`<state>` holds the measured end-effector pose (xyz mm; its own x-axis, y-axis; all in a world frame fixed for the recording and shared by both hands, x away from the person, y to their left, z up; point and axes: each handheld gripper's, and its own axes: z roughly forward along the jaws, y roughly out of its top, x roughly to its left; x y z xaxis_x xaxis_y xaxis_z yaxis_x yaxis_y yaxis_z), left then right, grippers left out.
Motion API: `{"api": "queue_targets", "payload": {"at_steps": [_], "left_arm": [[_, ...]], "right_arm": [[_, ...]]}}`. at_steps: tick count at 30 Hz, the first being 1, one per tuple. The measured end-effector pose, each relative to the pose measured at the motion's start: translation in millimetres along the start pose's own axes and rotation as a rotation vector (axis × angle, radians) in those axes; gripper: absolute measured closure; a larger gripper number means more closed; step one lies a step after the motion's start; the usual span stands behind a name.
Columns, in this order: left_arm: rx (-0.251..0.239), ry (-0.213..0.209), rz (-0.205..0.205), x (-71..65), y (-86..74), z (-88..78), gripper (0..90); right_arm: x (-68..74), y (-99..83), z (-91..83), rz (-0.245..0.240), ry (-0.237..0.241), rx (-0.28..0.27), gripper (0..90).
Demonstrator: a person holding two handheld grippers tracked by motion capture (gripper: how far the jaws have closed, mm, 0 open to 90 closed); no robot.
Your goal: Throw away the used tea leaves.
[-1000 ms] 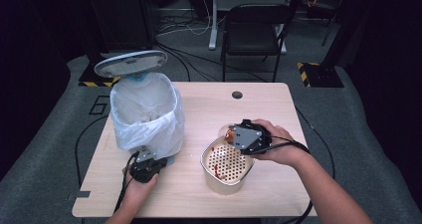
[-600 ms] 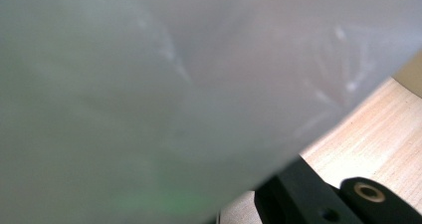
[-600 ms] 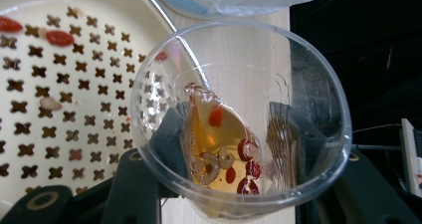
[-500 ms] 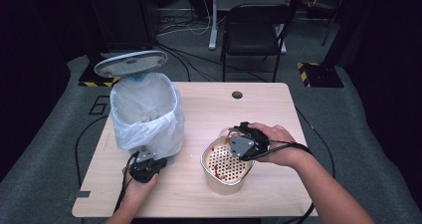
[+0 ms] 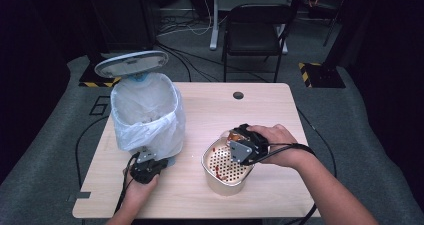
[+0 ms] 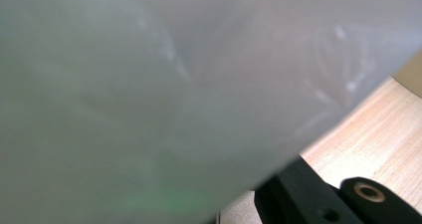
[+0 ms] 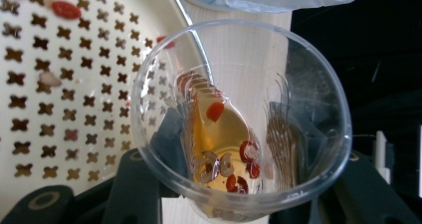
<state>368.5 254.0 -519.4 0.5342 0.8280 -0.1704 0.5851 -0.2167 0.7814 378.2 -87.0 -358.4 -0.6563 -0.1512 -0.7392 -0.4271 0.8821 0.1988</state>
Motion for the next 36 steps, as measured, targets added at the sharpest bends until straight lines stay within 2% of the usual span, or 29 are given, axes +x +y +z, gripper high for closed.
{"api": "queue_targets", "payload": {"at_steps": [7, 9, 13, 15, 17, 18, 21, 22, 24, 27, 29, 30, 31, 32, 33, 35, 36], "left_arm": [[-0.001, 0.0, 0.0, 0.0, 0.0, 0.0, 90.0], [-0.001, 0.0, 0.0, 0.0, 0.0, 0.0, 90.0], [0.0, 0.0, 0.0, 0.0, 0.0, 0.0, 90.0], [0.0, 0.0, -0.001, 0.0, 0.0, 0.0, 90.0], [0.0, 0.0, -0.001, 0.0, 0.0, 0.0, 90.0], [0.0, -0.001, 0.0, 0.0, 0.0, 0.0, 90.0], [-0.001, 0.0, -0.001, 0.0, 0.0, 0.0, 90.0], [0.0, 0.0, -0.001, 0.0, 0.0, 0.0, 90.0], [-0.001, 0.0, -0.001, 0.0, 0.0, 0.0, 90.0], [-0.001, 0.0, -0.001, 0.0, 0.0, 0.0, 90.0], [0.0, 0.0, -0.002, 0.0, 0.0, 0.0, 90.0], [0.0, 0.0, -0.002, 0.0, -0.1, 0.0, 90.0], [0.0, 0.001, -0.003, -0.1, -0.1, -0.1, 90.0], [0.001, 0.003, -0.005, -0.2, -0.1, -0.2, 90.0], [0.006, 0.016, -0.025, -1.4, -0.6, -0.6, 90.0], [0.031, 0.046, -0.027, -0.8, -1.1, -2.4, 90.0], [0.035, 0.051, -0.025, -0.7, -1.1, -2.7, 90.0]], "right_arm": [[8.0, 7.6, 0.8, -0.136, -0.018, 0.059, 52.8], [11.2, 9.6, 0.9, -0.139, -0.02, 0.062, 52.8], [12.9, 13.0, 1.8, -0.262, -0.037, 0.111, 52.9], [16.3, 14.2, 2.4, -0.303, -0.056, 0.146, 52.9], [21.7, 15.2, 2.8, -0.322, -0.064, 0.174, 52.8], [20.6, 16.8, 3.0, -0.365, -0.074, 0.169, 52.8], [23.5, 18.5, 2.2, -0.394, -0.085, 0.164, 52.8], [24.6, 18.9, 2.3, -0.387, -0.088, 0.148, 52.8], [24.2, 19.6, 0.4, -0.434, -0.108, 0.154, 52.8], [24.9, 19.7, 0.2, -0.454, -0.119, 0.167, 52.8], [24.5, 20.2, -0.7, -0.47, -0.157, 0.151, 52.8], [25.9, 19.9, -0.9, -0.476, -0.178, 0.158, 52.8], [27.6, 19.3, -0.9, -0.482, -0.179, 0.166, 52.8], [29.2, 19.5, -1.1, -0.466, -0.202, 0.148, 52.8], [30.0, 19.0, -0.5, -0.494, -0.207, 0.154, 52.8], [32.4, 19.8, -1.5, -0.519, -0.24, 0.165, 52.7], [31.1, 20.1, -1.4, -0.595, -0.264, 0.177, 52.6]]}}
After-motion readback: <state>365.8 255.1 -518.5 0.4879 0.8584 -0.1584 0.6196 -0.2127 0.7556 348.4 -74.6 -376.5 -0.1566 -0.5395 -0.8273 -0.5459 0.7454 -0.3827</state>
